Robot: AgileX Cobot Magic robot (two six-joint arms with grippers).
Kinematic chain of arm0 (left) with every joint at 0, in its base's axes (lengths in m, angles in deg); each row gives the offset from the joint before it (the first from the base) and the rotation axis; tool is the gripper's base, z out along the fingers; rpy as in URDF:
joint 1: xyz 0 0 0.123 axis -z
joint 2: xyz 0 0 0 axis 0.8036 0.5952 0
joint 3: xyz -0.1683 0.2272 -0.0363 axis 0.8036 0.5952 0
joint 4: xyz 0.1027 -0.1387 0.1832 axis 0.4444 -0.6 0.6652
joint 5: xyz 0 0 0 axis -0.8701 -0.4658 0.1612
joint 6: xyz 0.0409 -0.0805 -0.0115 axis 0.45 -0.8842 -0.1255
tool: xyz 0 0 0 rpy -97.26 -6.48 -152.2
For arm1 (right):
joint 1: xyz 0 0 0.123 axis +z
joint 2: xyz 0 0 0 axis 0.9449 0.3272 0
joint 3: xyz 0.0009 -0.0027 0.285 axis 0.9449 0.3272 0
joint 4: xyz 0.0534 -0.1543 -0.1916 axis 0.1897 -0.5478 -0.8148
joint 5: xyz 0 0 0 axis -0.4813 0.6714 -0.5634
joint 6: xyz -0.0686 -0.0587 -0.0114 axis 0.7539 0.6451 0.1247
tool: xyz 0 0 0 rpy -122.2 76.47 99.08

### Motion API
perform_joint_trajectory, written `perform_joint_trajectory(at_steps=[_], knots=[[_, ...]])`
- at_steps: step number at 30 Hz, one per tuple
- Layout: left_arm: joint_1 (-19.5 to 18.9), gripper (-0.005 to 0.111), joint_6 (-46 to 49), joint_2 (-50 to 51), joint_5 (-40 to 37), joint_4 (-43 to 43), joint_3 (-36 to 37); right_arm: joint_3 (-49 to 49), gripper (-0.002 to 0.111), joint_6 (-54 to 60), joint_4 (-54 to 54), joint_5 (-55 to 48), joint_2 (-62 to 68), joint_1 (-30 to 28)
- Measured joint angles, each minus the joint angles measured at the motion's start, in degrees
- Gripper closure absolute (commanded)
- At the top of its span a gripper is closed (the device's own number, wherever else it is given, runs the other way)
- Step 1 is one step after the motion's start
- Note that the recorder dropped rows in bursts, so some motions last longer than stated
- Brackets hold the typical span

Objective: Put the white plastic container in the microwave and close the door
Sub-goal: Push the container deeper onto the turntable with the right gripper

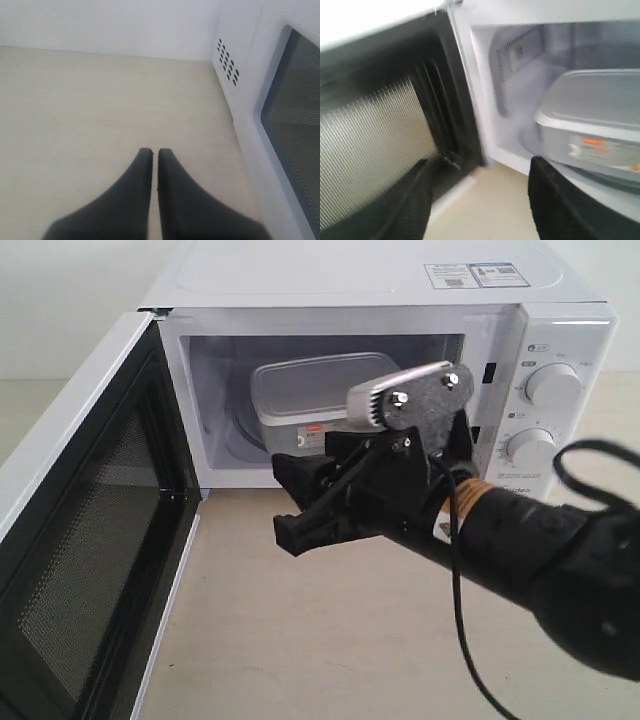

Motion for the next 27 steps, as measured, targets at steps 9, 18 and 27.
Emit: perform_joint_trajectory(at_steps=[9,18,27], knots=[[0.00,0.102,0.00,0.00,0.00,0.00,0.00,-11.11,0.057,31.40,23.35,-44.51,-8.50,-0.13],[0.00,0.102,0.00,0.00,0.00,0.00,0.00,-11.19,0.057,32.06,23.99,-38.77,-5.26,-0.13],[0.00,0.102,0.00,0.00,0.00,0.00,0.00,-5.32,0.104,28.51,23.86,-1.40,4.91,-0.13]])
